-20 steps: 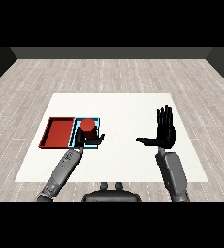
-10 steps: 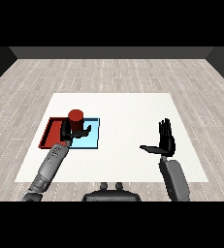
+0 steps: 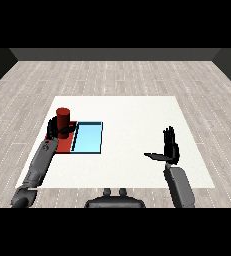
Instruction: Pick the red can and put it in the red box
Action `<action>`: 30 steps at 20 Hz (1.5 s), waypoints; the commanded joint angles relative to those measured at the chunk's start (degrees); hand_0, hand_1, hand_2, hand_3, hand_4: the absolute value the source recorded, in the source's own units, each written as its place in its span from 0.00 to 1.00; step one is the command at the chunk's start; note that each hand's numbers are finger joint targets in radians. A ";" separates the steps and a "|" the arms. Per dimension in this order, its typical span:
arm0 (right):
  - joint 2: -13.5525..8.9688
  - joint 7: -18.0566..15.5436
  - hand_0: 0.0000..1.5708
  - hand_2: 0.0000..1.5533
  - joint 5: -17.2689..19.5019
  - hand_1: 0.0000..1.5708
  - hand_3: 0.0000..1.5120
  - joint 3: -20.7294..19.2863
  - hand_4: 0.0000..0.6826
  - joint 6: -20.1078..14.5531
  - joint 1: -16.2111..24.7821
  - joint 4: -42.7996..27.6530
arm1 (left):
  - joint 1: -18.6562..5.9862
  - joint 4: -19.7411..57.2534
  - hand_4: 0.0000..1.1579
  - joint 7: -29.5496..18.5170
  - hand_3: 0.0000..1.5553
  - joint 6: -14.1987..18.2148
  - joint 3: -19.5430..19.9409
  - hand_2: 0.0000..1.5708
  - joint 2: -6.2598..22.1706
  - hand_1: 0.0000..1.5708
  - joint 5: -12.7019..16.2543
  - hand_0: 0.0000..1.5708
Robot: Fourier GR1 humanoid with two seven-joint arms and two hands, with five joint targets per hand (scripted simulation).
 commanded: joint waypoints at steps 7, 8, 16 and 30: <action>0.37 -4.38 0.00 0.00 1.63 0.00 0.00 -0.96 0.00 0.52 -1.59 1.99 | -5.95 33.89 0.88 -10.19 0.94 1.31 6.29 0.95 0.93 0.94 -2.64 0.94; 2.23 -7.09 0.00 0.00 3.58 0.00 0.00 0.61 0.00 -0.10 -2.33 4.78 | -6.66 35.57 0.90 -7.02 0.92 1.49 6.29 0.91 1.31 0.89 -2.87 0.89; -0.99 -5.05 0.00 0.00 2.00 0.00 0.00 -1.88 0.00 1.27 -1.43 0.07 | -11.42 49.22 0.61 -5.12 0.00 2.54 7.09 0.48 0.04 0.51 -4.66 0.51; 0.56 -6.58 0.00 0.00 1.70 0.00 0.00 -0.93 0.00 3.36 -1.73 -0.60 | -15.43 55.65 0.00 3.19 0.00 -3.69 3.56 0.00 -0.39 0.00 -9.14 0.00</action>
